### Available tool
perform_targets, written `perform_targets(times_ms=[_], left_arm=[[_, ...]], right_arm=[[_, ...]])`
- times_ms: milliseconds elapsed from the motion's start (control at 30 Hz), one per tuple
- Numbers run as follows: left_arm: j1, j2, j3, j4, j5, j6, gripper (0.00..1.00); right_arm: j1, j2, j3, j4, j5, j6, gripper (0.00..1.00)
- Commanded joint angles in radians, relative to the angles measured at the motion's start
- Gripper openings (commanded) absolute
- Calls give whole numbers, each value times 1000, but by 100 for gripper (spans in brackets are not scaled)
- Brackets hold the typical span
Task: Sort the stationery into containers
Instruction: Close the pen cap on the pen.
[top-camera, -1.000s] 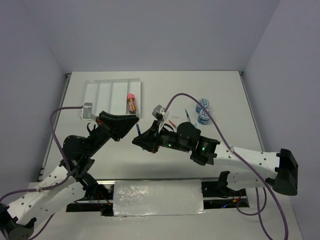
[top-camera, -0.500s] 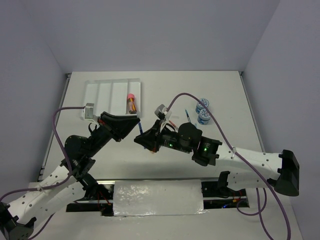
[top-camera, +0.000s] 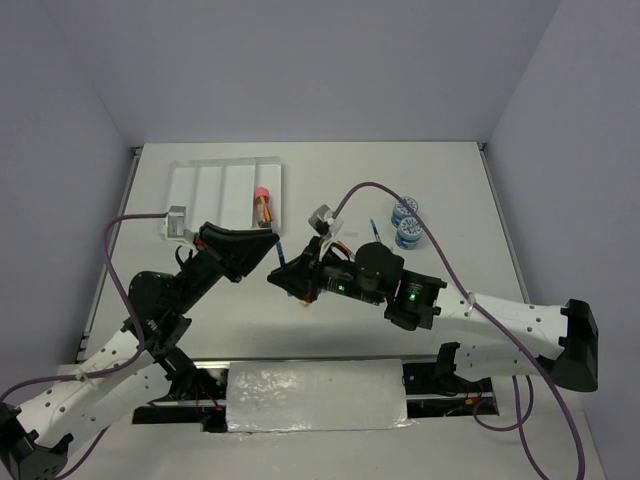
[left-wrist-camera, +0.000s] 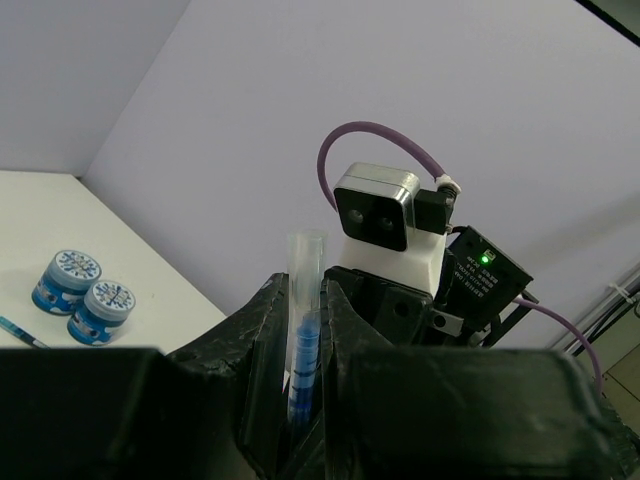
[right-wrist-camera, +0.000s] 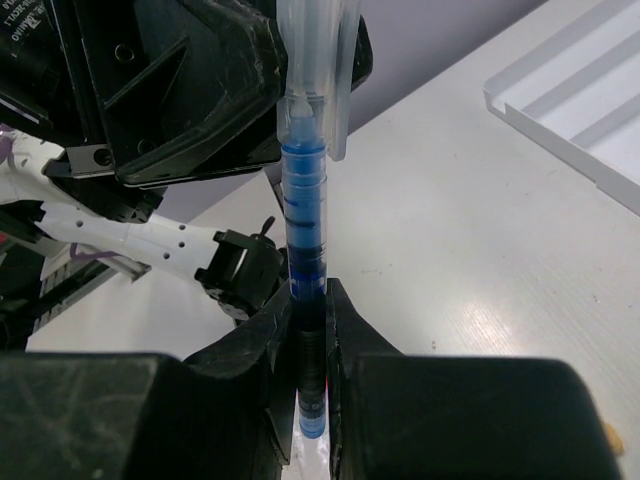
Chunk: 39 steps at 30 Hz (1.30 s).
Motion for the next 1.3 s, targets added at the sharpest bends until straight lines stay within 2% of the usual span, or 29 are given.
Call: perform_targets(times_ms=[0, 267, 600, 900, 1000, 1133, 1267], left_arm=[[-8, -4, -10, 39, 32, -1, 0], [-12, -10, -19, 53, 49, 22, 0], [-17, -8, 6, 24, 55, 51, 0], [-17, 1, 7, 17, 66, 70, 0], [-18, 7, 10, -2, 83, 99, 4], [-22, 1, 48, -87, 92, 148, 16], [-20, -10, 116, -204, 43, 206, 17]], right_arm=[[-4, -3, 113, 41, 84, 16, 0], [-10, 11, 171, -27, 122, 65, 0], [-11, 65, 240, -100, 38, 32, 0], [-10, 36, 208, -54, 73, 10, 0], [-11, 7, 191, -4, 76, -46, 0], [-10, -14, 148, 22, 61, -93, 0], [-7, -10, 136, 7, 24, -128, 0]])
